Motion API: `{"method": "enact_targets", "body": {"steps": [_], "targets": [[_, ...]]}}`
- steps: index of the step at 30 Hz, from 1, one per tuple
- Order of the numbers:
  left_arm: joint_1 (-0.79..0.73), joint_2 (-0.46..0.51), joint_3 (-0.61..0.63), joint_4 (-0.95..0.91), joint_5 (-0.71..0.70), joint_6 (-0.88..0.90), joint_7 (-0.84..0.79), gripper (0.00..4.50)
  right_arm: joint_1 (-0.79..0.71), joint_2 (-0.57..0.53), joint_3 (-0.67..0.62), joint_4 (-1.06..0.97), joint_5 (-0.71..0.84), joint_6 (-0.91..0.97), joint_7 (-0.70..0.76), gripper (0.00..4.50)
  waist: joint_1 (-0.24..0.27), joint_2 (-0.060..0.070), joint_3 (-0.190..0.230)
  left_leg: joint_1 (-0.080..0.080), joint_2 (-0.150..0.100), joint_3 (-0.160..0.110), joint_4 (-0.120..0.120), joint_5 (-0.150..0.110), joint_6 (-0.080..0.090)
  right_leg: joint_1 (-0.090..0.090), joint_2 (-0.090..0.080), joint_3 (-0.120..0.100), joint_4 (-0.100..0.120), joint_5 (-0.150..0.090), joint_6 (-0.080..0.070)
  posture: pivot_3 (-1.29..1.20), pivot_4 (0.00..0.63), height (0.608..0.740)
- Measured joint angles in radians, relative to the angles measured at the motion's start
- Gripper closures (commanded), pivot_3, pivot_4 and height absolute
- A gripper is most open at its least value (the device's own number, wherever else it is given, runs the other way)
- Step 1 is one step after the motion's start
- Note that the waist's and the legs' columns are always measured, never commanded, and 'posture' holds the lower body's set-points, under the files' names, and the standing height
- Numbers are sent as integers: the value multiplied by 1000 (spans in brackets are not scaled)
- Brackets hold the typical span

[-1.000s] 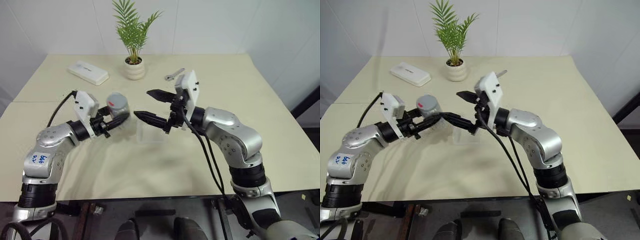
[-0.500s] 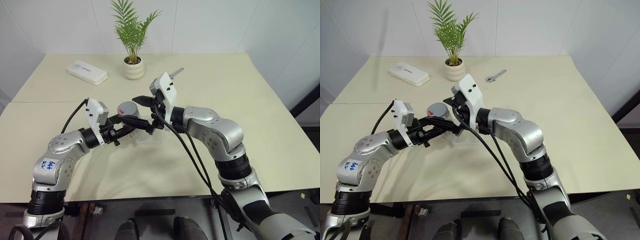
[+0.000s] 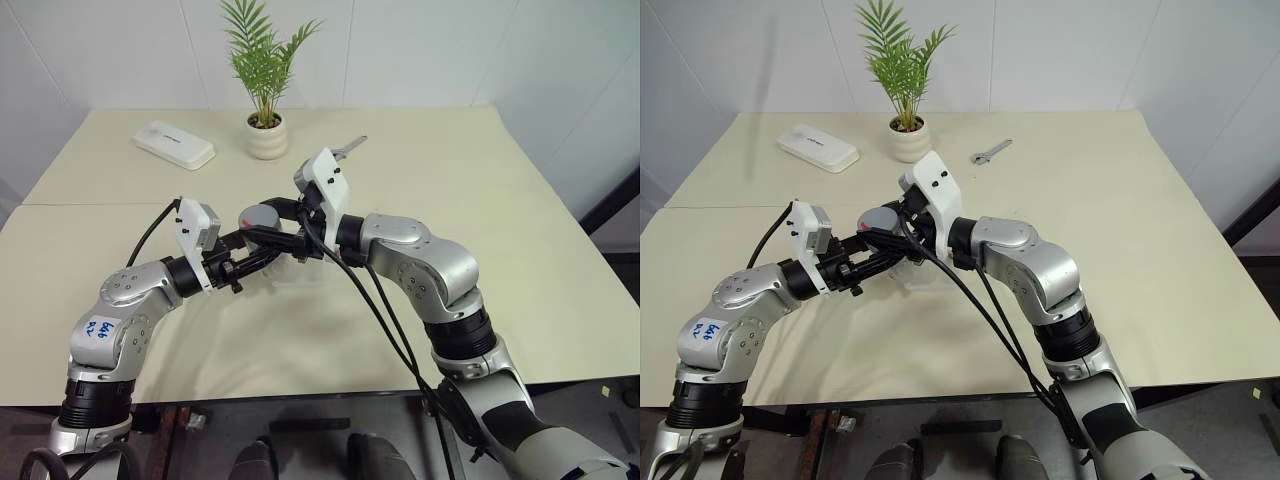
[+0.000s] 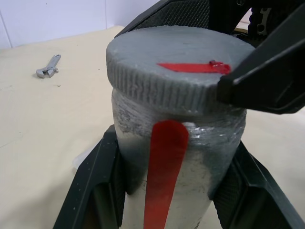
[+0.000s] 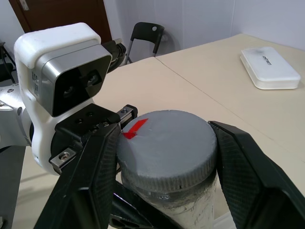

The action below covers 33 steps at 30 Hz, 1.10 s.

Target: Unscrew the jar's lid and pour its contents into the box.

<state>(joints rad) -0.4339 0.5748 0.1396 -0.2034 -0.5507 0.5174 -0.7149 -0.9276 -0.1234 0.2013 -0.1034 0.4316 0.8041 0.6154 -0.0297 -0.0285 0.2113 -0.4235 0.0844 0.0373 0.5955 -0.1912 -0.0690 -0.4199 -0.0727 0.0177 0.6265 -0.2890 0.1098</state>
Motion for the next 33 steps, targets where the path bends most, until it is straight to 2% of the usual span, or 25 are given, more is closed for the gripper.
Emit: {"method": "enact_targets", "body": {"steps": [3,5,11,14,18,23,24,28,33], "targets": [[0,18,0,1,0,-1,-22,2579,0,-9,0,1,-2,-2,22,1945,0,0,0,0,0,0,0,0,0,0,0,0,0,0,0,0,150,740],[-7,41,-2,4,-3,-4,-77,2579,-2,-39,0,7,14,-18,88,1945,1,0,0,-1,0,0,-1,0,0,-1,0,0,0,0,0,0,150,740],[-90,90,-27,32,-51,-49,-339,2579,-131,-222,19,81,101,-72,467,1945,2,0,0,-2,0,1,0,0,0,-2,0,0,-1,0,0,0,150,740],[-132,104,-43,43,-66,-49,-417,2579,-198,-256,31,147,120,-86,602,1945,-3,0,0,-2,0,3,-1,0,0,-4,1,2,0,0,0,0,150,740],[-138,99,-54,52,-70,-50,-442,2579,-221,-258,41,205,120,-104,676,1945,-4,0,0,-3,2,3,-1,0,0,-7,5,5,2,0,0,0,150,740],[-135,84,-55,59,-70,-56,-431,2579,-226,-255,40,228,119,-108,681,1945,0,0,0,-4,3,5,0,0,0,-9,8,11,2,0,1,0,150,740],[-133,83,-52,60,-70,-57,-425,2579,-226,-251,38,228,119,-105,670,1227,-1,0,0,-4,3,5,0,0,0,-9,8,11,2,0,1,0,150,740],[-102,92,-5,64,-78,-42,-392,2579,-224,-234,3,232,111,-75,566,26,-2,0,0,-4,4,7,1,0,0,-10,8,13,3,1,1,0,150,740],[-89,107,18,64,-79,-35,-386,2579,-201,-229,-36,170,119,-59,507,26,2,0,0,-4,4,8,0,-1,-1,-10,8,14,2,1,1,0,150,740]]}}
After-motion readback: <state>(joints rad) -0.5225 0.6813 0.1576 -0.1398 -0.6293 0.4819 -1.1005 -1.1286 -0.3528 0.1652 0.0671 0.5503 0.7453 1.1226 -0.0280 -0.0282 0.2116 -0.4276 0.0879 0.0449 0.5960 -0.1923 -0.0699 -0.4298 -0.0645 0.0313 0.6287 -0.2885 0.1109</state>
